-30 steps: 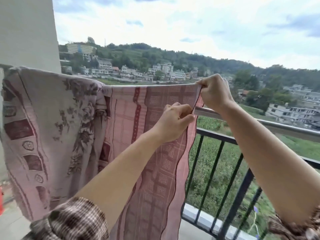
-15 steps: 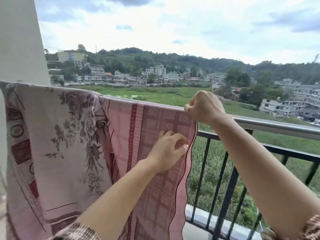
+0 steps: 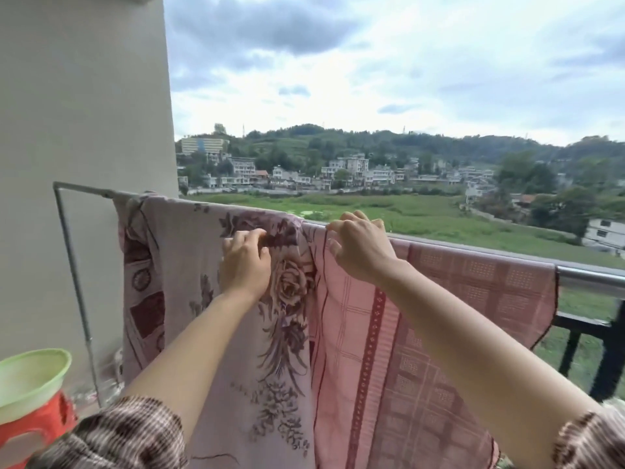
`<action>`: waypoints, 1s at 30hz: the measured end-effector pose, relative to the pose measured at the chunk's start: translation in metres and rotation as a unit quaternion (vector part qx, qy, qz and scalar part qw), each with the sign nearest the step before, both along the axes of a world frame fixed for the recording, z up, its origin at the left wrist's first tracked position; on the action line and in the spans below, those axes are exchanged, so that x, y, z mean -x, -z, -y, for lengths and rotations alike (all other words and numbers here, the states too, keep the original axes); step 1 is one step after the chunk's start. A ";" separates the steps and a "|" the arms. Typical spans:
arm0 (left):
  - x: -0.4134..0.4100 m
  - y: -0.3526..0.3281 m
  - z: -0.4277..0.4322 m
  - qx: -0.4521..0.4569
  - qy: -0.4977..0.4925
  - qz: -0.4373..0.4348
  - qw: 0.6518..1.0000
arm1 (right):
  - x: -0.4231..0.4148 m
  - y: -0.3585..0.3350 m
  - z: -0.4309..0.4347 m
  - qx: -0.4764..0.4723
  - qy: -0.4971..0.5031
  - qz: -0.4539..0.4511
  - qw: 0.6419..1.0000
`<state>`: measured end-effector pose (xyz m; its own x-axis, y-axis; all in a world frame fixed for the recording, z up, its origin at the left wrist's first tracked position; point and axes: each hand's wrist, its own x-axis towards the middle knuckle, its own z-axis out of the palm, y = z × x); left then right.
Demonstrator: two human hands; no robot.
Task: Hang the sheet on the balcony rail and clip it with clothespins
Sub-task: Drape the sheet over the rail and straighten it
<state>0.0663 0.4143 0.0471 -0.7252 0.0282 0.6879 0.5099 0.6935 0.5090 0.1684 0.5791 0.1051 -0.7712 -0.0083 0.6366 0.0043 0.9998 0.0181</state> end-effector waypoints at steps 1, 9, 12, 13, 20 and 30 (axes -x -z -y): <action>0.017 -0.005 0.006 0.016 0.004 -0.013 1.000 | 0.014 0.000 0.009 -0.014 0.014 -0.004 1.000; 0.128 -0.016 0.016 0.084 0.191 -0.153 0.966 | 0.084 0.004 0.045 0.088 0.097 -0.017 0.991; 0.144 -0.012 0.016 -0.028 0.281 -0.192 0.940 | 0.087 0.010 0.041 0.145 0.108 -0.058 0.982; 0.147 -0.012 0.016 -0.043 0.301 -0.194 0.933 | 0.086 0.011 0.041 0.155 0.108 -0.069 0.980; 0.169 -0.024 0.036 -0.018 0.324 -0.239 0.915 | 0.082 0.003 0.050 0.195 0.108 -0.119 0.968; 0.304 -0.022 0.160 -0.233 0.009 0.035 0.972 | 0.051 0.001 0.029 0.212 0.321 -0.233 0.893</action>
